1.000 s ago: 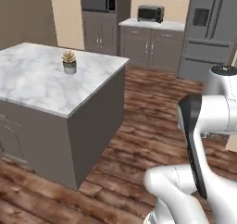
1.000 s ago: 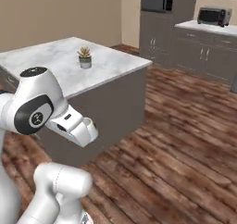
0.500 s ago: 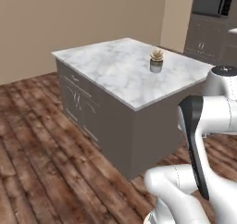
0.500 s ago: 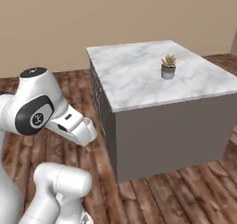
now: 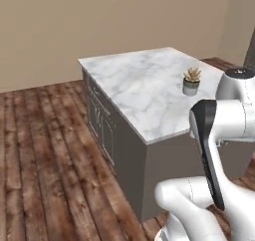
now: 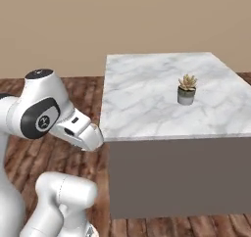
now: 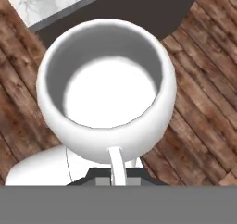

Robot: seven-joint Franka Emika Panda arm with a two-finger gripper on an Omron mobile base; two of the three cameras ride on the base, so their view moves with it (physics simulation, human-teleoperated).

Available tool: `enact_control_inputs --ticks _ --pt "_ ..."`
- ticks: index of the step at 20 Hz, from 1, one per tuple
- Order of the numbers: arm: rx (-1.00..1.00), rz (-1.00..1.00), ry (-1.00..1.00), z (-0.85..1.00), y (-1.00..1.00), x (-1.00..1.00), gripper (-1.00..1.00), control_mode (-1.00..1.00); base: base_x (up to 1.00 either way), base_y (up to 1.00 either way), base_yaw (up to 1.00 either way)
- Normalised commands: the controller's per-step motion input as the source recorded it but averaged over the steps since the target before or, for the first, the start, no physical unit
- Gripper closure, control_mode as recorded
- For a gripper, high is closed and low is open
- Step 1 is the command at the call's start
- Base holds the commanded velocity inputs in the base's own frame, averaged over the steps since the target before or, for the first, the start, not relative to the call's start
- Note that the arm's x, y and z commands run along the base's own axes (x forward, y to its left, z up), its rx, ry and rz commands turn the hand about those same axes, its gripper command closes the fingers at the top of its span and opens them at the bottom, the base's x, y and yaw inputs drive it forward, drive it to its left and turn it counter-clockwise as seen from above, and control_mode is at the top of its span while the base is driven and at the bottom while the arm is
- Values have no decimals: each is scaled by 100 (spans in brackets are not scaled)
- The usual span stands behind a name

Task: Clear the mugs and bowl far away from the sink.

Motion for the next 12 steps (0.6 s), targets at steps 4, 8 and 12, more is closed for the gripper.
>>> enact_control_inputs --ticks 4,8,12 --pt "0 0 0 0 0 0 100 100 66 -82 33" --pt "0 0 0 0 0 0 100 100 59 -55 23" --pt "0 0 0 0 0 0 100 100 52 -50 24"
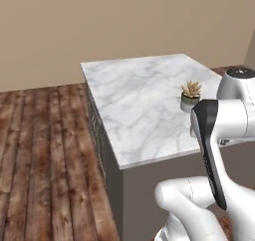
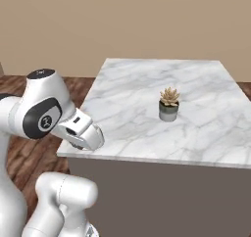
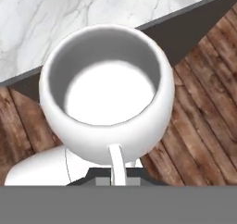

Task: Clear the mugs and bowl far away from the sink.

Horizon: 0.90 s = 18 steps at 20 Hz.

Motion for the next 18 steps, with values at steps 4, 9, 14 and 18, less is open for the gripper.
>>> enact_control_inputs --ticks 4,9,14,18 --pt "5 13 0 -2 -19 18 100 -100 15 -24 13" --pt "8 23 0 -19 -16 70 100 -100 0 0 0" --pt "1 15 0 -54 2 100 100 -100 0 0 0" --pt "0 12 0 -89 14 100 100 -100 0 0 0"
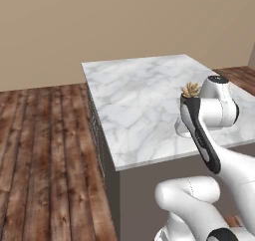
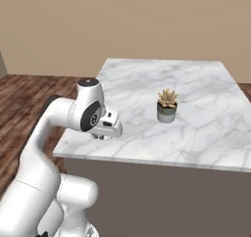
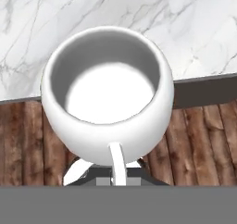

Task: Clear the mugs and bowl far away from the sink.

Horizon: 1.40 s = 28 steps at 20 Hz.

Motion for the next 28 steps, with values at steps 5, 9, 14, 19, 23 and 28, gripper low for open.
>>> enact_control_inputs --ticks 5,9,14,19,23,28 --pt "2 10 0 -70 5 84 100 -100 0 0 0" --pt "3 7 0 -50 0 54 100 -100 0 0 0" --pt "0 3 0 -56 1 44 100 -100 0 0 0" --pt "0 3 0 -49 2 47 100 -100 0 0 0" --pt "0 3 0 -26 0 46 100 -100 0 0 0" --pt "0 3 0 -11 0 57 100 -100 0 0 0"
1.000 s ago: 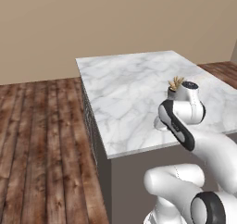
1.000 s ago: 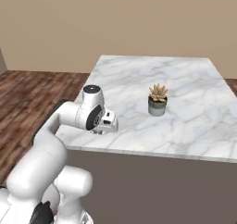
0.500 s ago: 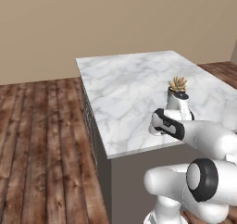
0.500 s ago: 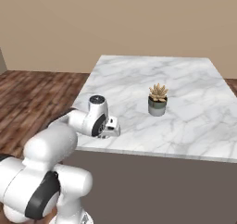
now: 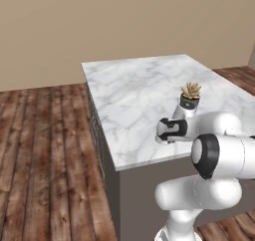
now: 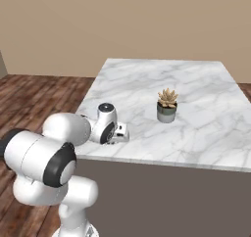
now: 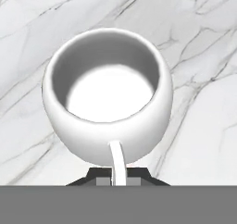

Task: Clear the mugs and bowl far away from the sink.

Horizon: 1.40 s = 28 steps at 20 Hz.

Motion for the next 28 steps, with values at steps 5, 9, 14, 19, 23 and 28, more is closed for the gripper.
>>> enact_control_inputs --ticks 5,9,14,19,23,28 --pt "0 5 0 -4 0 40 100 -100 0 0 0" --pt "0 6 0 -3 0 25 -100 -100 0 0 0" --pt "0 4 0 2 6 9 -100 -100 0 0 0" --pt "0 0 1 66 18 -19 -100 -100 0 0 0" --pt "0 0 0 98 20 -60 -100 -100 0 0 0" --pt "0 0 0 91 15 -62 -100 -100 0 0 0"
